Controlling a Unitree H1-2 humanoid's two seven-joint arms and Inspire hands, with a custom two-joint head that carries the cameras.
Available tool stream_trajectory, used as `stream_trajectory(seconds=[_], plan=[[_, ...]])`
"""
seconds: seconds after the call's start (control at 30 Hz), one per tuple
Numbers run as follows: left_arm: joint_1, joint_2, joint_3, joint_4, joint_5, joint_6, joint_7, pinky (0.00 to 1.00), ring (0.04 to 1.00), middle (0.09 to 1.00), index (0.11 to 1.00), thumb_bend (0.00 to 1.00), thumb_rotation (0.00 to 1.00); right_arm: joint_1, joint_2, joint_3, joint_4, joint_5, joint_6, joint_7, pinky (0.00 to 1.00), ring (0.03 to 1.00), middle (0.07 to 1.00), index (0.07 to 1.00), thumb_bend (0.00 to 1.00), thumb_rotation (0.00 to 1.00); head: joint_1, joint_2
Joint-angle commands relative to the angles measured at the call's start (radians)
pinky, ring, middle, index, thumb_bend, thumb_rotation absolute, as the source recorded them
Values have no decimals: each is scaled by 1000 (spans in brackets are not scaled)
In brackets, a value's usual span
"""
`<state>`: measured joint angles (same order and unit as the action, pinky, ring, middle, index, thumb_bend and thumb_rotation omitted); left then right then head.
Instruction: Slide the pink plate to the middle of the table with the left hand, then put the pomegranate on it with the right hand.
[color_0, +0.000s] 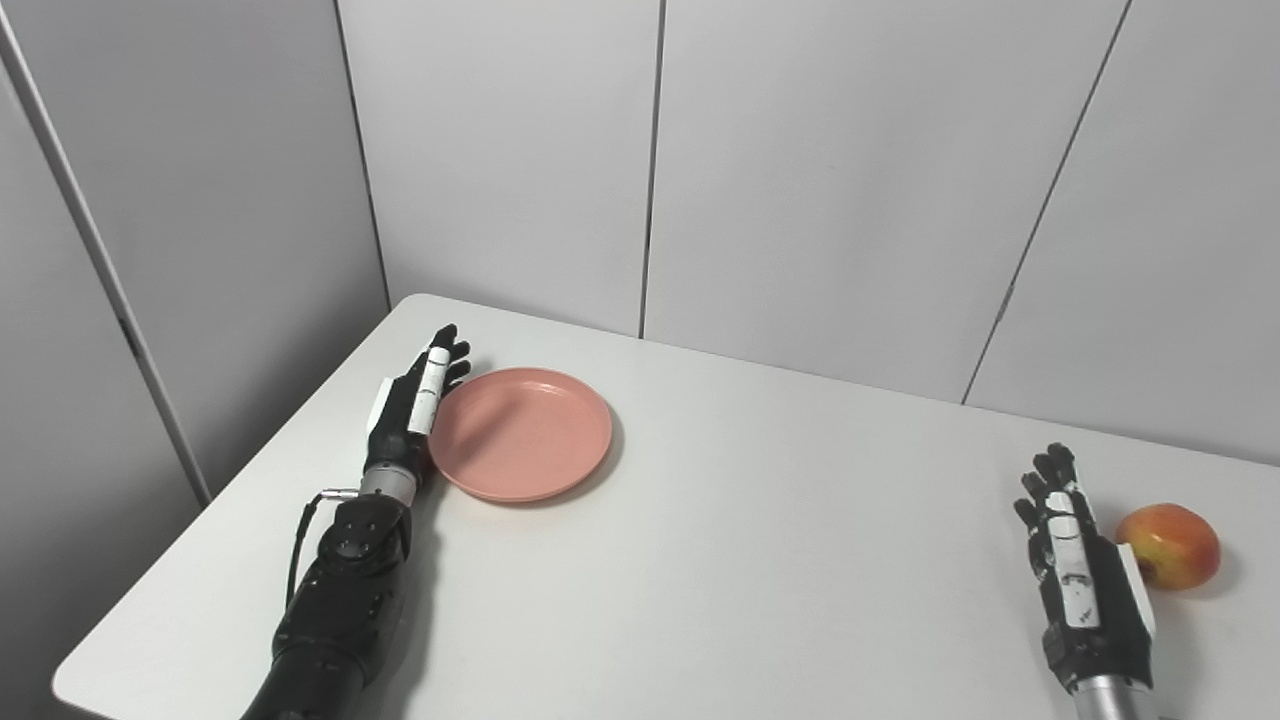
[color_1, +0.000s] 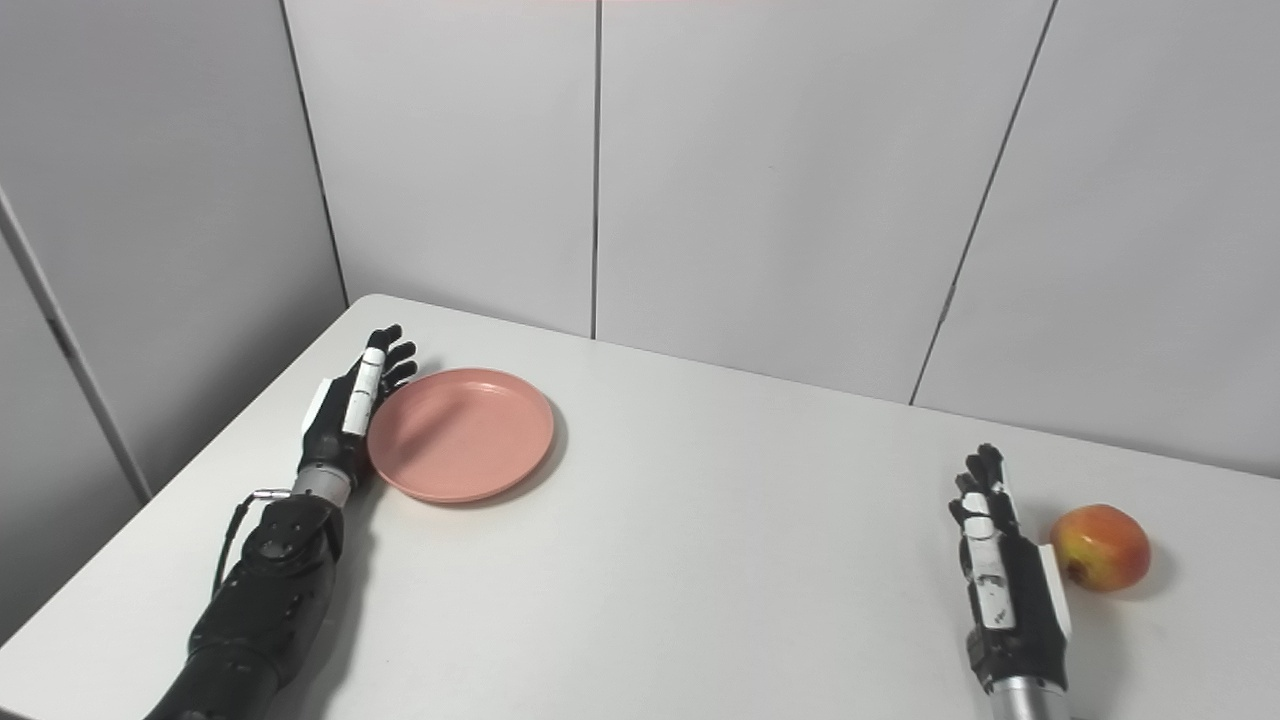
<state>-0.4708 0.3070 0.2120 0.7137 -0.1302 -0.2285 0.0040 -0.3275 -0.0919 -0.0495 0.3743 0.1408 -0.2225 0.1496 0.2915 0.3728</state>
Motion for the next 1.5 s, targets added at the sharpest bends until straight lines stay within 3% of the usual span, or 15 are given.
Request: stream_trajectory(seconds=[0.0, 0.23, 0.6, 0.93, 1.47], plan=[[-36, 2, -8, -35, -12, 6, -24, 919, 900, 902, 900, 733, 1000, 21, 6, -5, 19, 8, -37, 3, 1000, 1000, 1000, 1000, 498, 906, -1, 1], [-43, -58, 6, -33, -60, -46, -35, 881, 886, 889, 891, 670, 1000, 21, 4, -5, 22, 12, -32, 8, 1000, 1000, 1000, 1000, 520, 890, -15, 10], [-20, -130, -39, -128, -61, 61, -44, 894, 901, 896, 903, 682, 1000, 25, 4, -1, 8, 14, -16, 4, 1000, 1000, 1000, 1000, 514, 885, -25, 23], [-3, -150, -87, -184, -26, 110, -53, 888, 904, 905, 906, 676, 1000, 29, 7, -2, 8, -5, -35, -12, 996, 982, 987, 991, 536, 882, -61, 40], [28, -156, -124, -275, -16, 197, -76, 901, 921, 918, 924, 688, 1000, 43, 29, 5, -50, -32, 38, -43, 977, 977, 984, 985, 607, 845, -174, 89]])
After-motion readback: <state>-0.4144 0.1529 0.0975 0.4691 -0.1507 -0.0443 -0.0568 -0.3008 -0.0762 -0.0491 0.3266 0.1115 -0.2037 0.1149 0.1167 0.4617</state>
